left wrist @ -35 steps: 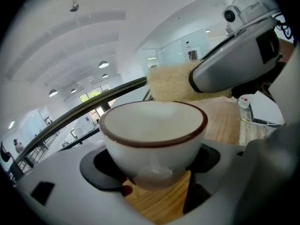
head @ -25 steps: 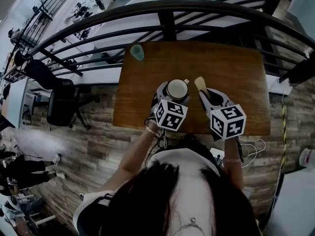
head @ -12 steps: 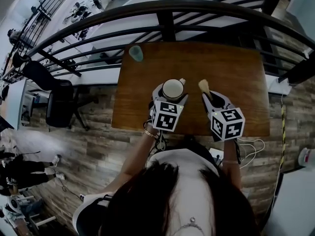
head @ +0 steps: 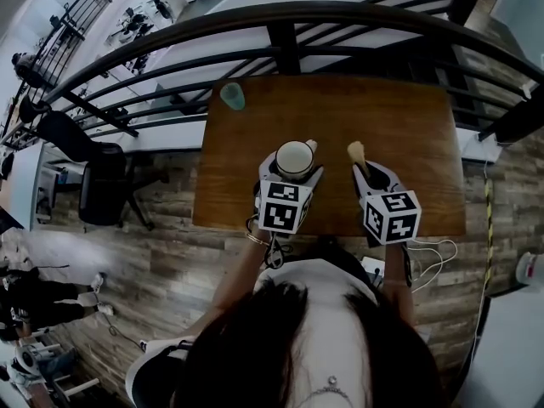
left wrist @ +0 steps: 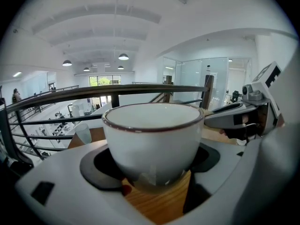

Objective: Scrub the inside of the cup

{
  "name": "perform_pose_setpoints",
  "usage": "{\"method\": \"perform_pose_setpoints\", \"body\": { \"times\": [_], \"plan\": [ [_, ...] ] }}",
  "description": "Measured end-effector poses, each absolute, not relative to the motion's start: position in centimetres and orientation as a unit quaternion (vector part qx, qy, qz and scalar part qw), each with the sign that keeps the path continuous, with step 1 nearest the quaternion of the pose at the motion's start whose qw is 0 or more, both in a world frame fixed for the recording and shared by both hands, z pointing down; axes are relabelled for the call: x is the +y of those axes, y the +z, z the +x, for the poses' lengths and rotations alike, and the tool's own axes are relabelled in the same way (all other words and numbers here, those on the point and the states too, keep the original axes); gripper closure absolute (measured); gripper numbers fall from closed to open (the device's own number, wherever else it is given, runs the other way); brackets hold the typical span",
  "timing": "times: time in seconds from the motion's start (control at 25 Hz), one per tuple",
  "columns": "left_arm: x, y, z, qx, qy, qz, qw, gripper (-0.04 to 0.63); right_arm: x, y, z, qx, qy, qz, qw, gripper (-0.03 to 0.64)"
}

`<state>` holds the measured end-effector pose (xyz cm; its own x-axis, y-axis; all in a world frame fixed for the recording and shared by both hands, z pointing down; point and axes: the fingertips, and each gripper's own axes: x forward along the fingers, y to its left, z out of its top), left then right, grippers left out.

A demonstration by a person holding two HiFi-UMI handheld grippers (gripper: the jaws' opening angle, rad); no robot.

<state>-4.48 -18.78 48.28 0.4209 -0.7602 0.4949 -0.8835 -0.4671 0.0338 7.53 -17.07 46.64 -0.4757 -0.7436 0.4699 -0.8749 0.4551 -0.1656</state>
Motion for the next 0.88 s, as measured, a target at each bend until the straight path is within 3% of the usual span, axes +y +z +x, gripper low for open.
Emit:
{"method": "perform_pose_setpoints", "body": {
  "times": [0.88],
  "plan": [
    [-18.3,48.8,-5.8,-0.495,0.205,0.828,0.167,0.189,-16.7,47.8,6.9,-0.825,0.205,0.492,0.190,0.548]
  ]
}}
